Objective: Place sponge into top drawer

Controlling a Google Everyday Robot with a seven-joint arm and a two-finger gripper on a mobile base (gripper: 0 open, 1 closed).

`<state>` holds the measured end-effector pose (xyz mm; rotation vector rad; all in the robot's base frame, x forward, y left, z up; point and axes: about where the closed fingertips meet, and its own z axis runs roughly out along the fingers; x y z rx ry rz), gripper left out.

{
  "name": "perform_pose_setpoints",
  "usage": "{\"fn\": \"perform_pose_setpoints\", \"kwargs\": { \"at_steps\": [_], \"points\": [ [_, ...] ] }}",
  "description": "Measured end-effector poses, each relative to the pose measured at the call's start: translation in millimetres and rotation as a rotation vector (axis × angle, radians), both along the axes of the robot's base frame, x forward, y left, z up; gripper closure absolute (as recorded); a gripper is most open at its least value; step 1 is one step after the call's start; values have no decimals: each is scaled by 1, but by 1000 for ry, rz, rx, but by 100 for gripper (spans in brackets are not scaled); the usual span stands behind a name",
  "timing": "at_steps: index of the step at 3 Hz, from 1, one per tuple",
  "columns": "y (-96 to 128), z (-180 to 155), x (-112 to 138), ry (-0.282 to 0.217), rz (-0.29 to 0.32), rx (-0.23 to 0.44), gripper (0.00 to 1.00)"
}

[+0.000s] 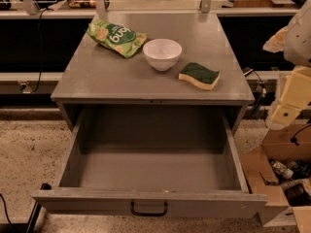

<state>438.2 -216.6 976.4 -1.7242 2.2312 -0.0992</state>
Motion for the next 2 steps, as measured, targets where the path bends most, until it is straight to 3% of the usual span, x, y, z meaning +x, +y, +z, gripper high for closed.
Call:
{"fn": "perform_pose_setpoints", "kwargs": {
  "at_steps": [2],
  "points": [
    [5, -4, 6, 24, 17, -5, 0]
  ]
}}
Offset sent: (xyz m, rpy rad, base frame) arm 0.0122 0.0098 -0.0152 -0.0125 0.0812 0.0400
